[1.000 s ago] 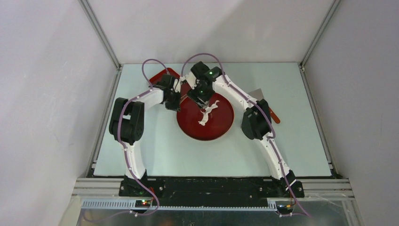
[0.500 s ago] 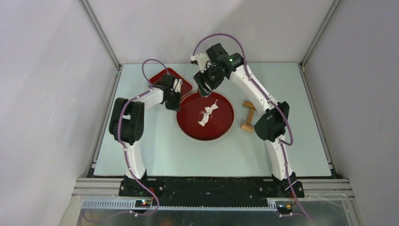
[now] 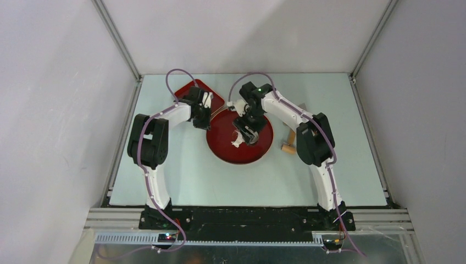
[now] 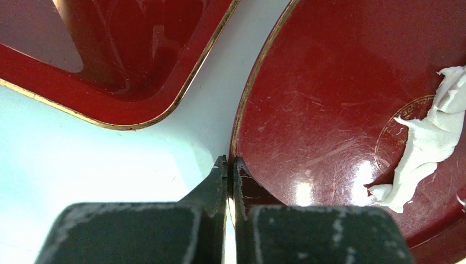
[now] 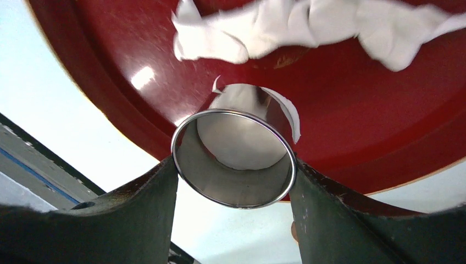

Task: Roll out the dumpling wrappers from the dough
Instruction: Remove the dumpling wrapper from the work surface.

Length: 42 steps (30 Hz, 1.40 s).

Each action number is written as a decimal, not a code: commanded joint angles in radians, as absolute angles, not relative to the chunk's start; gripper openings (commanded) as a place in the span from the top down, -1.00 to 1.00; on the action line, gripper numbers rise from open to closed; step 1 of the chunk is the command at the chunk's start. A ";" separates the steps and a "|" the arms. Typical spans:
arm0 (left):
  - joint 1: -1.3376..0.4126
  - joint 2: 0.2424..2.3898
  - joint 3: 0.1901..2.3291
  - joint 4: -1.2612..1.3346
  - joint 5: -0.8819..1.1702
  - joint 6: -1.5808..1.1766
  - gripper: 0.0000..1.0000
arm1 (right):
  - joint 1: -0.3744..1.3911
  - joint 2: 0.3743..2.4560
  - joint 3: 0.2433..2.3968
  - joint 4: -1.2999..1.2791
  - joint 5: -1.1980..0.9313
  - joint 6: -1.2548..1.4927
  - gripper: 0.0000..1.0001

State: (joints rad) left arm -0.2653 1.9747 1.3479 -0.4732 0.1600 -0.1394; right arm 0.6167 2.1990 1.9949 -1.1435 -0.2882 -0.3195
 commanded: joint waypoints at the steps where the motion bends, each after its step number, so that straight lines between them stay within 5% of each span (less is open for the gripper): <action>1: -0.266 1.924 1.338 -0.467 0.150 -0.126 1.00 | 0.603 2.103 1.897 -1.102 -0.237 -0.342 0.53; 17: -0.266 1.923 1.338 -0.468 0.150 -0.126 1.00 | 0.567 2.208 1.851 -0.937 -0.223 -0.297 0.55; 33: -0.266 1.923 1.338 -0.468 0.149 -0.126 1.00 | 0.598 2.479 2.326 -1.038 -0.309 -0.196 0.55; 42: -0.265 1.922 1.339 -0.468 0.148 -0.125 1.00 | 0.583 2.445 2.381 -1.080 -0.286 -0.188 0.55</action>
